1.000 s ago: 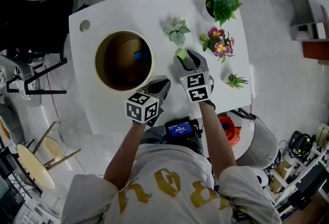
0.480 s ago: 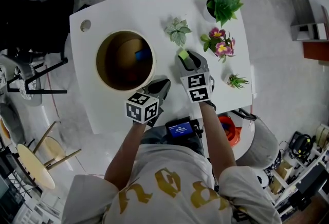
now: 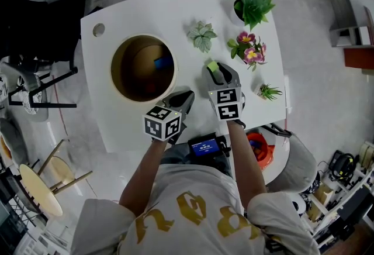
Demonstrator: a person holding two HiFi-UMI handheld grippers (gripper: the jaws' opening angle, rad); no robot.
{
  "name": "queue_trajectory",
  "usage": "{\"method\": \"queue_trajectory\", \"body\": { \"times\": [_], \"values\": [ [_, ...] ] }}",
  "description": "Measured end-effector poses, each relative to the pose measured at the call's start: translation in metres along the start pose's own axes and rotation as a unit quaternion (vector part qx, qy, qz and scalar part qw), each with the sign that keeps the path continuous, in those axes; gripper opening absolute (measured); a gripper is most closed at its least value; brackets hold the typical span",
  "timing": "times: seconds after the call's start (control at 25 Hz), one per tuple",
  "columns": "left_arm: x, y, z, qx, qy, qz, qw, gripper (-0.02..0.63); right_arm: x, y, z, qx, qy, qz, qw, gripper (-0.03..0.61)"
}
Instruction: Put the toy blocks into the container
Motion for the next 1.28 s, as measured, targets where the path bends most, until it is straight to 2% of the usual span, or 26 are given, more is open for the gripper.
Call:
{"method": "queue_trajectory", "body": {
  "times": [0.2,0.56,1.04,1.28],
  "values": [
    [-0.002,0.000,-0.003,-0.004,0.005,0.004,1.0000,0.002,-0.004,-0.006,-0.007,0.007,-0.007,0.019,1.000,0.172],
    [-0.010,0.005,-0.006,-0.012,0.008,0.015,0.9998,0.002,-0.010,-0.004,-0.022,-0.012,-0.020,0.035,0.999,0.170],
    [-0.021,0.011,-0.015,-0.036,0.009,0.022,0.9990,0.002,-0.011,-0.003,-0.045,-0.023,-0.027,0.042,0.998,0.170],
    [-0.029,0.016,-0.021,-0.048,0.006,0.031,0.9984,0.002,-0.013,-0.002,-0.054,-0.040,-0.018,0.094,0.995,0.170]
  ]
}}
Point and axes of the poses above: the fingertips, and each gripper's own axes: z forward along the fingers, x to its left, y out of its top, the point moved 6 cm from there along -z, backward along the fingers, and after that the axes turned 8 degrees about -y, right-handed, at the moved point
